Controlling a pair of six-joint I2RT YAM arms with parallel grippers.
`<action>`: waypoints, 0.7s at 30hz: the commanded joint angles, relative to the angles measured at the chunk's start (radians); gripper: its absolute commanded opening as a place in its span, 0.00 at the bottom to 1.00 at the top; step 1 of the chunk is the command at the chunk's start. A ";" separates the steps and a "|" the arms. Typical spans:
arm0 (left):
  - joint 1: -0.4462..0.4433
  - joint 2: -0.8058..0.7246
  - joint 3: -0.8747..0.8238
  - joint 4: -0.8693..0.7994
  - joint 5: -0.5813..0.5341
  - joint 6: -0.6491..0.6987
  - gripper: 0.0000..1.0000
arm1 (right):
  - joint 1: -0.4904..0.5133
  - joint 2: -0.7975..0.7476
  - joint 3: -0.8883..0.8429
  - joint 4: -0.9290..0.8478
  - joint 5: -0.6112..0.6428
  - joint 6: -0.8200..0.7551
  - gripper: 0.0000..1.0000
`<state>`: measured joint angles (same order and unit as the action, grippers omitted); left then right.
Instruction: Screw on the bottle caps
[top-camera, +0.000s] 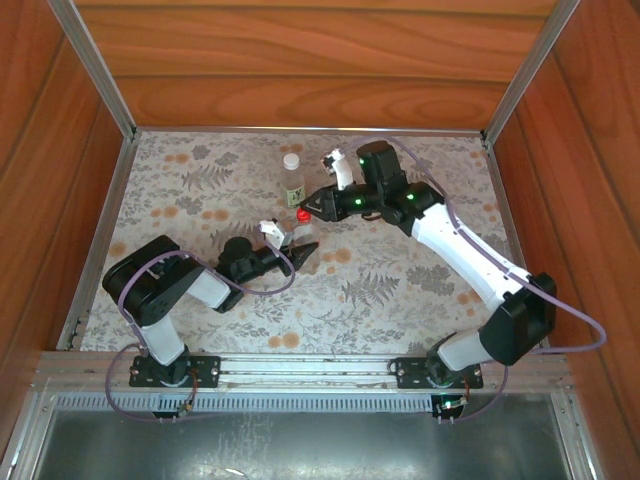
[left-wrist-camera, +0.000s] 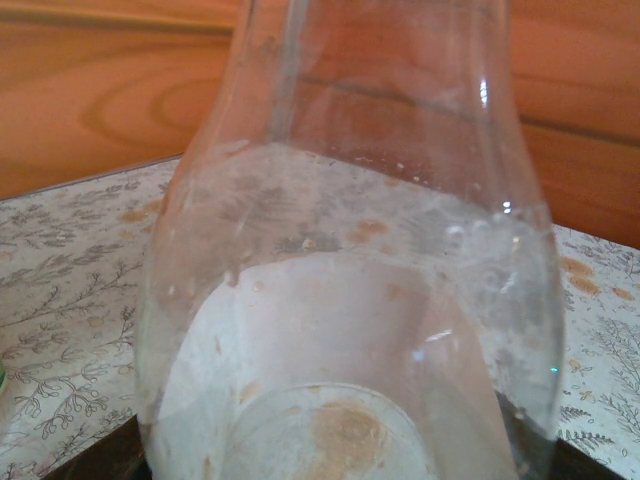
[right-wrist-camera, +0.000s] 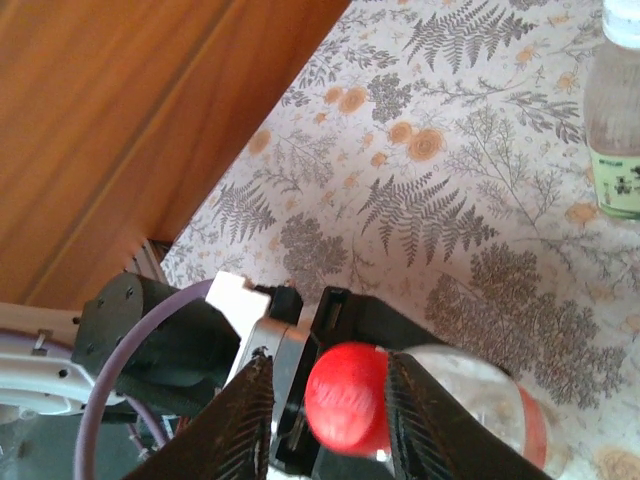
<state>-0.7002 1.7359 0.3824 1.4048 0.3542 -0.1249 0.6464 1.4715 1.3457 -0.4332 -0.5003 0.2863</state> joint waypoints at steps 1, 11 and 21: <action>0.007 0.012 0.008 0.010 0.009 -0.008 0.54 | -0.006 0.040 0.030 -0.022 -0.049 -0.018 0.29; 0.007 0.014 0.010 0.011 -0.003 -0.018 0.54 | -0.003 -0.058 -0.119 -0.003 -0.093 0.016 0.15; 0.009 0.032 0.028 0.010 0.004 -0.024 0.54 | 0.000 -0.141 -0.156 -0.029 -0.053 -0.007 0.15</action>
<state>-0.7002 1.7496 0.3950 1.4094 0.3630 -0.1322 0.6422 1.3537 1.1866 -0.4252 -0.5468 0.3000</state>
